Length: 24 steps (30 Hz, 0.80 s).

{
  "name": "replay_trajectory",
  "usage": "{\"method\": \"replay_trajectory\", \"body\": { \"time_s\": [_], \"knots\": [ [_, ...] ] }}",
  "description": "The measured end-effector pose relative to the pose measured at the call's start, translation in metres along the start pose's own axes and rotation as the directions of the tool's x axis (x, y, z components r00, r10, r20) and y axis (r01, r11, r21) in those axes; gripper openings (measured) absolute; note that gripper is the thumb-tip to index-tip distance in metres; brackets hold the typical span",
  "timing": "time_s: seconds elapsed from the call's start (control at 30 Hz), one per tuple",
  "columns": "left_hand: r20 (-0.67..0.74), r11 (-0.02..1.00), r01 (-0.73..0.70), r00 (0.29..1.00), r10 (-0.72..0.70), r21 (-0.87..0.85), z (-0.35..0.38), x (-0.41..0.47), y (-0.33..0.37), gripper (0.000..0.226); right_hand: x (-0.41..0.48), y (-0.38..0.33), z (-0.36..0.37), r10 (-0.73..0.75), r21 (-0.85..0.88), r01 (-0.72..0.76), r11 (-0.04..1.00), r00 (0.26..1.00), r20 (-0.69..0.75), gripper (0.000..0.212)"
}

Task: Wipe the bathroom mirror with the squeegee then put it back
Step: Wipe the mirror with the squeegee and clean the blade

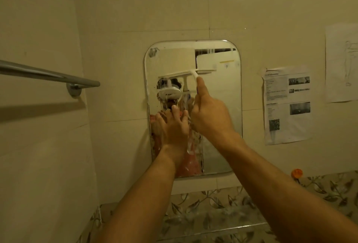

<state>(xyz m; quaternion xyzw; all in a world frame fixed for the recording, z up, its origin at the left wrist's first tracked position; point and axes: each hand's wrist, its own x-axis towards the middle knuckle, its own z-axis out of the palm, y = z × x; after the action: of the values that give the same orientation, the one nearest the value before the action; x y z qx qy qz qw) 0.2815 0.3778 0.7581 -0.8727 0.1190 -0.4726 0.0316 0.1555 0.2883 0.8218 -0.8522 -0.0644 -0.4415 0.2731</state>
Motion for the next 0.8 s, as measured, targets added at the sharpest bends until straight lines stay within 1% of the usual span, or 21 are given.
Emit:
{"method": "replay_trajectory", "body": {
  "time_s": [0.03, 0.13, 0.27, 0.47, 0.63, 0.8],
  "knots": [
    [-0.013, 1.0, -0.018, 1.0, 0.018, 0.004, 0.005, 0.002, -0.002, 0.063, 0.012, -0.004, -0.007, -0.025, -0.009, 0.025, 1.0, 1.0, -0.013, 0.06],
    [0.073, 0.998, -0.008, 0.997, 0.003, 0.066, 0.008, 0.003, -0.002, 0.081, 0.048, -0.014, -0.022, -0.095, -0.074, 0.092, 0.993, 0.995, -0.034, 0.06],
    [0.053, 0.996, 0.025, 0.998, -0.03, 0.087, 0.009, 0.004, 0.0, 0.085, 0.079, -0.022, -0.025, -0.134, -0.159, 0.127, 0.979, 0.991, -0.031, 0.059],
    [-0.016, 0.996, 0.014, 1.0, -0.013, 0.086, 0.011, 0.005, 0.0, 0.082, 0.09, -0.017, -0.021, -0.131, -0.2, 0.126, 0.972, 0.991, -0.011, 0.062],
    [0.019, 0.996, 0.019, 1.0, -0.02, 0.083, 0.013, 0.007, -0.002, 0.084, 0.08, -0.006, -0.019, -0.103, -0.22, 0.102, 0.97, 0.995, 0.004, 0.066],
    [0.032, 0.996, 0.023, 0.999, -0.026, 0.085, 0.008, 0.005, -0.001, 0.084, 0.061, -0.002, -0.007, -0.049, -0.173, 0.045, 0.984, 0.999, -0.017, 0.065]
  ]
}}
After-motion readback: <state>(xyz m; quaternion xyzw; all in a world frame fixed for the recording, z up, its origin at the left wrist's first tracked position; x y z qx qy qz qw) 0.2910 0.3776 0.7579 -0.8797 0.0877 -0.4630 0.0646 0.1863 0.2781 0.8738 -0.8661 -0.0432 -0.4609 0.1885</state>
